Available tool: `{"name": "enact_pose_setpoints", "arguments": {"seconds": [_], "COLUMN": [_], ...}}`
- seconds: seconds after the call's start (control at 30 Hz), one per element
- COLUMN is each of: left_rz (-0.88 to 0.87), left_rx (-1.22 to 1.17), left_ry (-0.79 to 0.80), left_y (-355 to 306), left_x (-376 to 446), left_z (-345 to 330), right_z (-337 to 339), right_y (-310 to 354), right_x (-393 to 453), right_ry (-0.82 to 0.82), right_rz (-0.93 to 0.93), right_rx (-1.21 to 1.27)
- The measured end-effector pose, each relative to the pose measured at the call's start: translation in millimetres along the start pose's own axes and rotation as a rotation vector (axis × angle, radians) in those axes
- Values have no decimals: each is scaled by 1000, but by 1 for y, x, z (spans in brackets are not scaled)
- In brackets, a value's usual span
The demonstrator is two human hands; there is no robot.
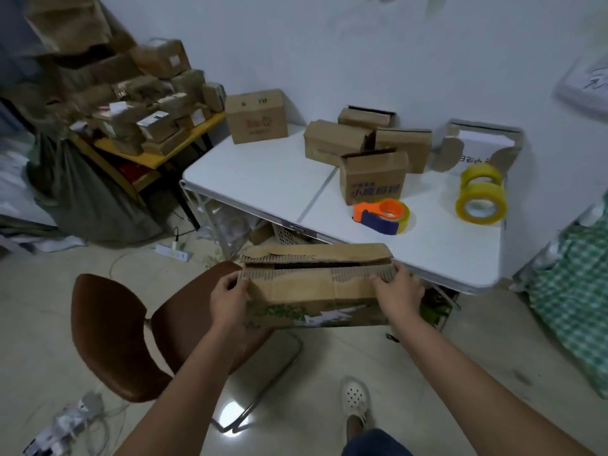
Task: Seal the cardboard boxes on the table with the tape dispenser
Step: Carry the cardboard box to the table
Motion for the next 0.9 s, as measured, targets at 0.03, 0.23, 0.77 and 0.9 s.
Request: {"name": "enact_pose_setpoints", "arguments": {"seconds": [0.03, 0.23, 0.77, 0.9], "left_rz": [-14, -74, -76, -88], "left_rx": [25, 141, 143, 149], "left_ry": [-21, -93, -236, -229], "left_y": [-9, -59, -157, -175], "left_x": [16, 110, 259, 308], "left_z": [-5, -47, -88, -90], "right_z": [-3, -3, -37, -56], "right_y": [11, 65, 160, 183], "right_x": [17, 110, 234, 255], "right_ry": [15, 69, 202, 224], "right_rz": [9, 35, 125, 137], "right_rx": [-11, -73, 12, 10]}}
Point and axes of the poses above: each hand's wrist, its own x-axis towards the middle knuckle, its own z-axis out of the back of the hand, y = z × x, the point moved 1 cm from there along x, towards the middle knuckle, and after that the axes turned 9 degrees about y, right-handed, at the moved point
